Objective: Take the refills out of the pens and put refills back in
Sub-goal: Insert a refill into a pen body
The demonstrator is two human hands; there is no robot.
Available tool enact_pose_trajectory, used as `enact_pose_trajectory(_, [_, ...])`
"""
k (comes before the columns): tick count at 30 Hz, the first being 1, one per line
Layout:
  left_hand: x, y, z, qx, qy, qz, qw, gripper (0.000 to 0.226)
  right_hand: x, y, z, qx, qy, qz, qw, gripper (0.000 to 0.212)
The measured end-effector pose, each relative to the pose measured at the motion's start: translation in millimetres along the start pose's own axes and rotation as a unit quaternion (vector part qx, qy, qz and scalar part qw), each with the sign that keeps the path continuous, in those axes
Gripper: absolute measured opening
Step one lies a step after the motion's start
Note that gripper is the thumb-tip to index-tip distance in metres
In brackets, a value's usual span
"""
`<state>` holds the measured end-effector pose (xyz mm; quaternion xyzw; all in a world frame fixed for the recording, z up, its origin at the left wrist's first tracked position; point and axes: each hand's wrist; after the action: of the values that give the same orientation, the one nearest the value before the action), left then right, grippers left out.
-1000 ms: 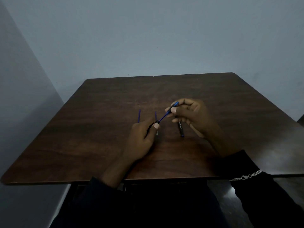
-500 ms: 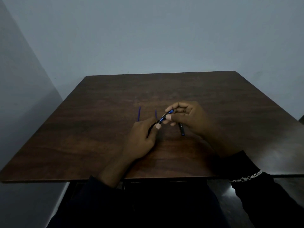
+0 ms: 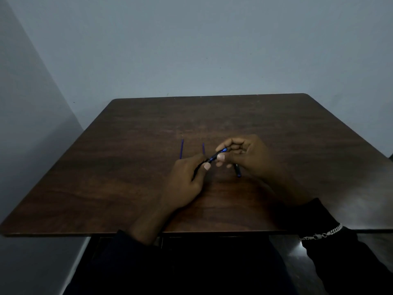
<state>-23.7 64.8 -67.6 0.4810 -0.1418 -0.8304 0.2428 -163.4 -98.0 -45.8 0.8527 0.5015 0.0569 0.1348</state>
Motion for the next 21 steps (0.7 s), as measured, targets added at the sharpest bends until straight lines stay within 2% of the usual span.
enact_pose_trajectory(6, [-0.2,0.3,-0.5,0.006,-0.002,-0.003,1.000,0.026,0.3,0.3,1.9,-0.005,-0.026,0.001,1.000,0.010])
enact_pose_trajectory(10, [1.2,1.3,-1.6,-0.001,0.000,0.003,1.000,0.028,-1.5,1.5,4.5,-0.020,-0.013,-0.007,1.000,0.024])
enact_pose_trajectory(14, [1.6,0.3,-1.0,0.006,0.008,-0.005,1.000,0.027,-2.2,1.7,9.0,-0.023,-0.016,0.008,1.000,0.018])
enact_pose_trajectory(17, [2.0,0.6,-2.7,0.015,0.010,-0.002,1.000,0.026,-0.4,2.1,8.4,-0.013,-0.084,0.012,0.996,0.010])
enact_pose_trajectory(18, [2.5,0.7,-2.9,0.017,0.011,-0.006,1.000,0.025,-0.4,2.2,8.2,-0.012,-0.122,0.015,0.992,0.013])
enact_pose_trajectory(21, [3.0,0.8,-1.2,0.018,0.017,-0.021,0.999,0.021,1.2,0.7,7.1,-0.020,-0.201,0.021,0.979,0.048])
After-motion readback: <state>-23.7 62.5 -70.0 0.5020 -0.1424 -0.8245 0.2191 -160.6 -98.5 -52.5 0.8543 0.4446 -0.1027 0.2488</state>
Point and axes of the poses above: each hand's wrist, its own y-axis towards the middle knuckle, its own x-axis out of the palm, z = x × y, and after that the axes turned 11 degrees about y, right-handed
